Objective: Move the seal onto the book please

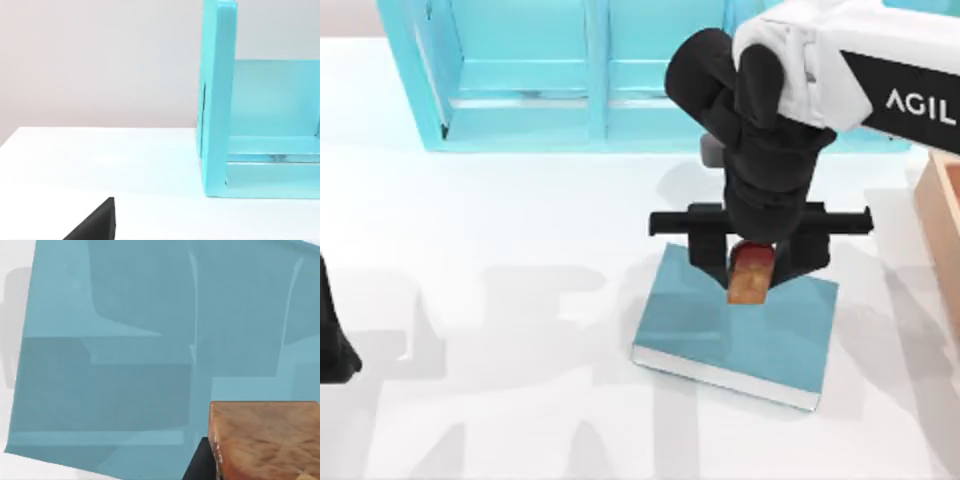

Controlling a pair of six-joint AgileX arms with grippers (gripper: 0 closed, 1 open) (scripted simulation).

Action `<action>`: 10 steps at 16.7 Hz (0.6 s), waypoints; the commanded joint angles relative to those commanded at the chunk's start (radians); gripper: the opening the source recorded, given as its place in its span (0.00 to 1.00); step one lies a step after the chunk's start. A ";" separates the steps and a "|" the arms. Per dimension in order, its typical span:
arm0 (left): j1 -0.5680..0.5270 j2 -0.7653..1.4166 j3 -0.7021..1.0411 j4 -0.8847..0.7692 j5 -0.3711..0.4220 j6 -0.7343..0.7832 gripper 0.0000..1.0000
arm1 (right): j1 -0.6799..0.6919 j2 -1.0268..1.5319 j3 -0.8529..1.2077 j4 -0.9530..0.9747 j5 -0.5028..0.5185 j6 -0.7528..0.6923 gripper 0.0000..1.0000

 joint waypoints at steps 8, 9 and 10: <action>0.000 0.000 0.000 0.000 0.000 0.000 1.00 | 0.000 0.000 0.000 0.000 0.000 0.000 0.38; 0.000 0.000 0.000 0.000 0.000 0.000 1.00 | 0.000 0.000 0.000 0.000 0.000 0.000 0.45; 0.000 0.000 0.000 0.000 0.000 0.000 1.00 | 0.000 0.000 0.000 0.000 0.000 0.000 0.53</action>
